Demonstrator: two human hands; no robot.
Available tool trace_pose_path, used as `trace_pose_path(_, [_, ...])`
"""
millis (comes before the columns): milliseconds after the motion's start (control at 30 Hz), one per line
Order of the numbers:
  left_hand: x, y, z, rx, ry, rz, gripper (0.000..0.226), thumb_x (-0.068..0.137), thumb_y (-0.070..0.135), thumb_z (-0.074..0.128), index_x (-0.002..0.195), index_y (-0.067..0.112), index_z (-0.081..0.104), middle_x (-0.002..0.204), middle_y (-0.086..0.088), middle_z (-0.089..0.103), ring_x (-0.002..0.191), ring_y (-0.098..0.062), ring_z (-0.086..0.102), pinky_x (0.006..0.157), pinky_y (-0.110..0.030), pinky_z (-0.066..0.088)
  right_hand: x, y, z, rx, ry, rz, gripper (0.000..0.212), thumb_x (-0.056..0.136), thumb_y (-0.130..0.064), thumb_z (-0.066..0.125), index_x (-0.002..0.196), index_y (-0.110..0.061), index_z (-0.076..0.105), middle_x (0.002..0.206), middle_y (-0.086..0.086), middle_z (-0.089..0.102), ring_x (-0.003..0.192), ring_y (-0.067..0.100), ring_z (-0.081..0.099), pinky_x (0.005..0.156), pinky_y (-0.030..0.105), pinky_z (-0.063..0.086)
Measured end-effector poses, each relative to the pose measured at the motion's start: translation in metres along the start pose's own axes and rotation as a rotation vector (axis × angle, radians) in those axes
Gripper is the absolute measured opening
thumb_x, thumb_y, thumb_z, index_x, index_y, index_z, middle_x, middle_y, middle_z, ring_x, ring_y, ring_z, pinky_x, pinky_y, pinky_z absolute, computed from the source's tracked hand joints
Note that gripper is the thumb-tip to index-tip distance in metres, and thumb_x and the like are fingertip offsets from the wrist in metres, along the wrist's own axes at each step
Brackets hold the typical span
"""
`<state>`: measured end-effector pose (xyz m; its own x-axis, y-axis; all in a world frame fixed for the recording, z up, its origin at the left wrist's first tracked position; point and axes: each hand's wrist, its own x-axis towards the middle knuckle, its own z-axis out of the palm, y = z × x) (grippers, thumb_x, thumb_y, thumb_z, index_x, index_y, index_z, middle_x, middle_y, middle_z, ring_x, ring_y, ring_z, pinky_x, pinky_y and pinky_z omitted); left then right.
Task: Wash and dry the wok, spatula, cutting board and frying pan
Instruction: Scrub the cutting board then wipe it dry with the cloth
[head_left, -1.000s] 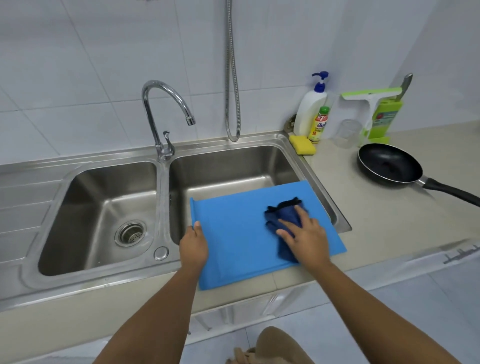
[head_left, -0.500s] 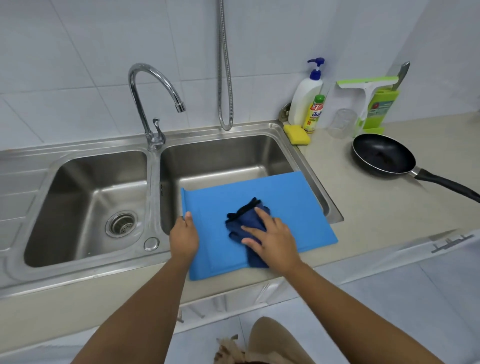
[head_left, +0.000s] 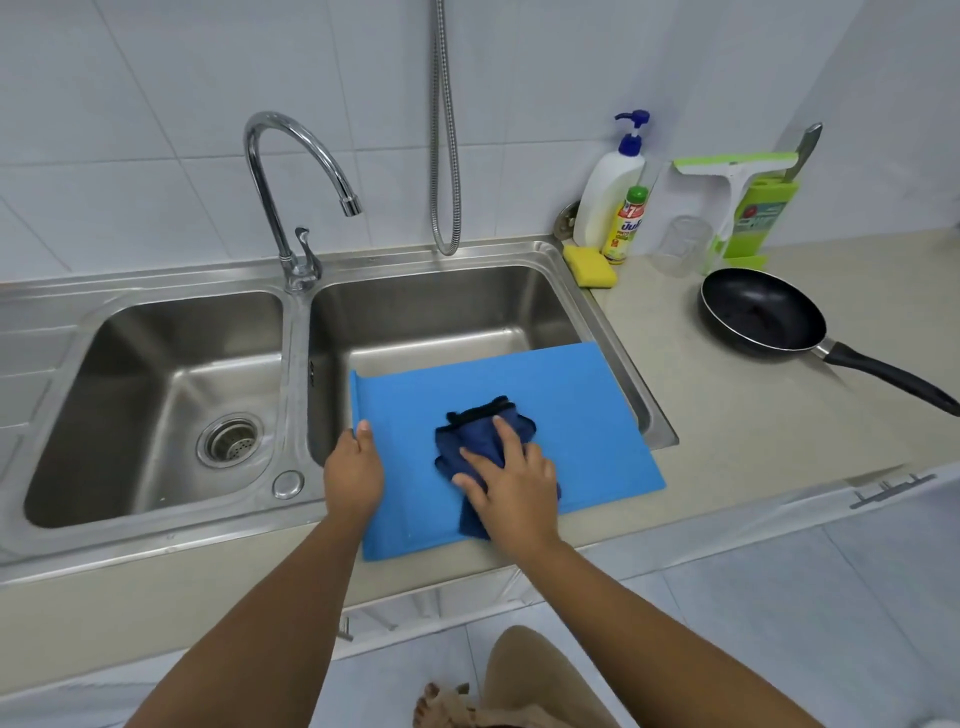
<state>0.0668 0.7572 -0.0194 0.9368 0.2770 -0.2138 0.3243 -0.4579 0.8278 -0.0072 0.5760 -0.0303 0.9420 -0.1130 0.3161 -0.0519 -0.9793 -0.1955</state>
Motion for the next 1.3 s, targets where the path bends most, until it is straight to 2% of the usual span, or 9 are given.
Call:
trace_pose_path(100, [0.0,-0.001,-0.001,-0.025,-0.005,-0.003,0.051,0.104,0.044,0.026,0.099,0.002,0.054,0.092,-0.01,0.056,0.087,-0.026,0.054,0.076,-0.035,0.037,0.011,0.036,-0.005,0.008,-0.038,-0.085,0.042,0.087,-0.062,0.042,0.11,-0.042,0.071,0.142,0.001,0.051,0.092,0.028,0.058,0.071,0.036,0.047])
trace_pose_path(200, [-0.002,0.0,-0.001,-0.034,-0.006,-0.007,0.05,0.104,0.044,0.027,0.092,0.002,0.053,0.084,-0.008,0.054,0.079,-0.022,0.052,0.07,-0.034,0.036,0.023,0.09,-0.014,-0.032,0.011,0.19,0.046,0.089,-0.058,0.043,0.124,-0.037,0.066,0.147,0.012,0.045,0.094,0.038,0.057,0.075,0.042,0.05])
trace_pose_path(333, [-0.003,0.002,-0.001,-0.009,0.004,-0.028,0.046,0.104,0.044,0.027,0.088,0.005,0.047,0.079,-0.005,0.05,0.074,-0.02,0.049,0.065,-0.033,0.035,0.039,0.091,-0.016,-0.058,-0.014,0.534,0.065,0.093,-0.047,0.055,0.151,-0.032,0.031,0.154,0.018,0.032,0.116,0.045,0.046,0.09,0.054,0.043])
trace_pose_path(467, [-0.002,0.002,0.0,-0.008,0.006,-0.026,0.047,0.104,0.043,0.027,0.089,0.005,0.05,0.078,-0.005,0.052,0.075,-0.022,0.051,0.068,-0.033,0.035,0.041,0.003,0.004,-0.011,0.033,0.212,0.062,0.086,-0.046,0.063,0.144,-0.033,0.045,0.142,0.014,0.049,0.088,0.037,0.056,0.072,0.044,0.049])
trace_pose_path(633, [-0.004,0.002,-0.001,-0.031,0.034,-0.034,0.046,0.104,0.041,0.029,0.086,0.004,0.049,0.075,-0.003,0.05,0.068,-0.015,0.047,0.061,-0.033,0.032,0.076,-0.022,0.011,0.04,-0.074,-0.172,0.055,0.089,-0.052,0.043,0.142,-0.036,0.046,0.143,0.007,0.05,0.089,0.033,0.057,0.071,0.039,0.048])
trace_pose_path(700, [-0.004,0.002,-0.001,-0.034,0.03,-0.04,0.046,0.104,0.04,0.03,0.083,0.003,0.047,0.071,-0.002,0.046,0.064,-0.014,0.043,0.056,-0.029,0.032,0.097,0.012,0.013,0.024,-0.073,-0.065,0.057,0.09,-0.05,0.047,0.145,-0.034,0.044,0.149,0.012,0.043,0.097,0.04,0.057,0.076,0.044,0.049])
trace_pose_path(900, [0.0,0.002,0.0,-0.025,0.015,-0.031,0.044,0.104,0.04,0.03,0.071,0.012,0.037,0.067,-0.003,0.042,0.06,-0.015,0.04,0.056,-0.032,0.032,0.137,0.078,-0.002,0.103,-0.072,0.708,0.088,0.089,-0.056,0.056,0.155,-0.013,0.016,0.16,0.011,0.02,0.137,0.039,0.031,0.105,0.052,0.032])
trace_pose_path(1167, [0.005,-0.004,-0.003,-0.126,-0.002,-0.03,0.053,0.104,0.042,0.025,0.091,0.003,0.057,0.085,-0.006,0.061,0.08,-0.021,0.057,0.073,-0.035,0.043,0.062,-0.041,0.007,0.107,-0.245,-0.161,0.065,0.085,-0.06,0.053,0.144,-0.035,0.043,0.152,-0.01,0.039,0.113,0.027,0.048,0.088,0.041,0.039])
trace_pose_path(1300, [0.002,-0.003,-0.003,-0.135,0.029,0.009,0.049,0.105,0.037,0.025,0.1,0.003,0.06,0.089,-0.007,0.061,0.083,-0.02,0.055,0.071,-0.031,0.037,0.106,-0.074,0.026,0.136,-0.281,-0.127,0.061,0.089,-0.056,0.054,0.144,-0.036,0.043,0.154,-0.009,0.036,0.121,0.028,0.042,0.093,0.042,0.036])
